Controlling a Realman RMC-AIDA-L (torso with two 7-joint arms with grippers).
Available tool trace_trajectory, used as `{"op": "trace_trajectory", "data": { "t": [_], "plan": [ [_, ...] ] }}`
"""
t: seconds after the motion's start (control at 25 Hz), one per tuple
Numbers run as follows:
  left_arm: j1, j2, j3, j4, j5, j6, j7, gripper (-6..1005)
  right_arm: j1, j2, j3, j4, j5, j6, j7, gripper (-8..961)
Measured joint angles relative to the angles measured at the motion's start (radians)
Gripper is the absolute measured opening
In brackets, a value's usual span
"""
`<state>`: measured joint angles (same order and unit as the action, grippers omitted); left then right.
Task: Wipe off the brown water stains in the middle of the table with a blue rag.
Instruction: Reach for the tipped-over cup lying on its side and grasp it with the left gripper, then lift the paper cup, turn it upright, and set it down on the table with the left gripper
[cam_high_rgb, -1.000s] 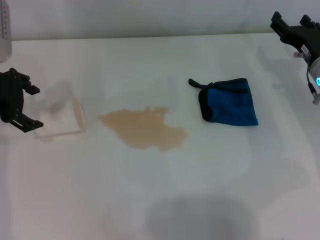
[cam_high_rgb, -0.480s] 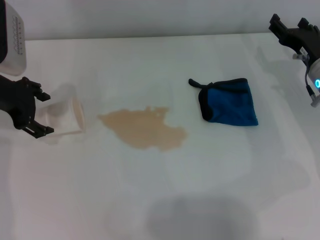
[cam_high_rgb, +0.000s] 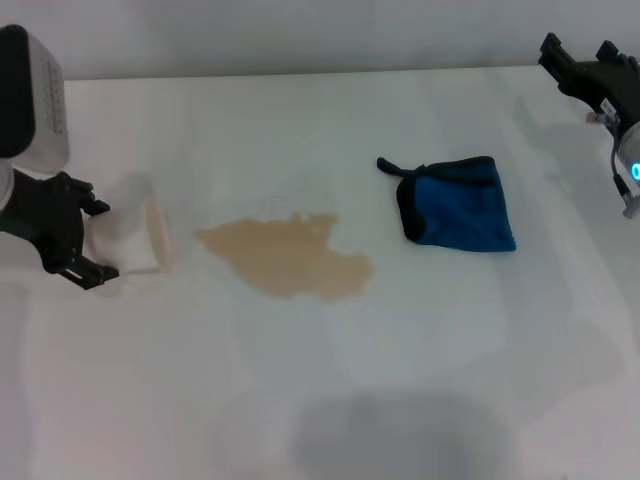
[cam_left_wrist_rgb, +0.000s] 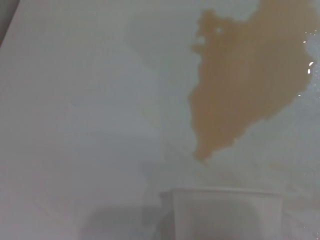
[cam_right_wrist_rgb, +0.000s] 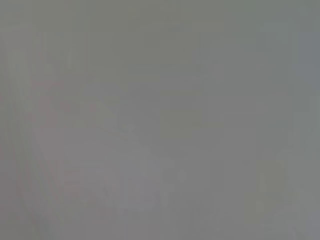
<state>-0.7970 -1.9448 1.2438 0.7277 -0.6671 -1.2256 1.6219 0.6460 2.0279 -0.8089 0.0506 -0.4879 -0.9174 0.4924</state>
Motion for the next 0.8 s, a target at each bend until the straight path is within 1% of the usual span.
{"op": "trace_trajectory", "data": {
  "t": [0.32, 0.56, 0.8],
  "plan": [
    [0.005, -0.013, 0.006, -0.038, -0.001, 0.048, 0.006, 873, 0.002, 0.000, -0.006, 0.000, -0.001, 0.000, 0.000, 872],
    [-0.001, -0.022, 0.005, -0.055, 0.008, 0.056, 0.005, 872, 0.000, 0.000, -0.006, 0.000, -0.001, 0.000, 0.000, 872],
    [-0.001, -0.026, -0.012, -0.049, 0.004, 0.078, 0.000, 823, -0.003, 0.000, -0.006, 0.000, -0.001, 0.000, 0.000, 871]
  ]
}}
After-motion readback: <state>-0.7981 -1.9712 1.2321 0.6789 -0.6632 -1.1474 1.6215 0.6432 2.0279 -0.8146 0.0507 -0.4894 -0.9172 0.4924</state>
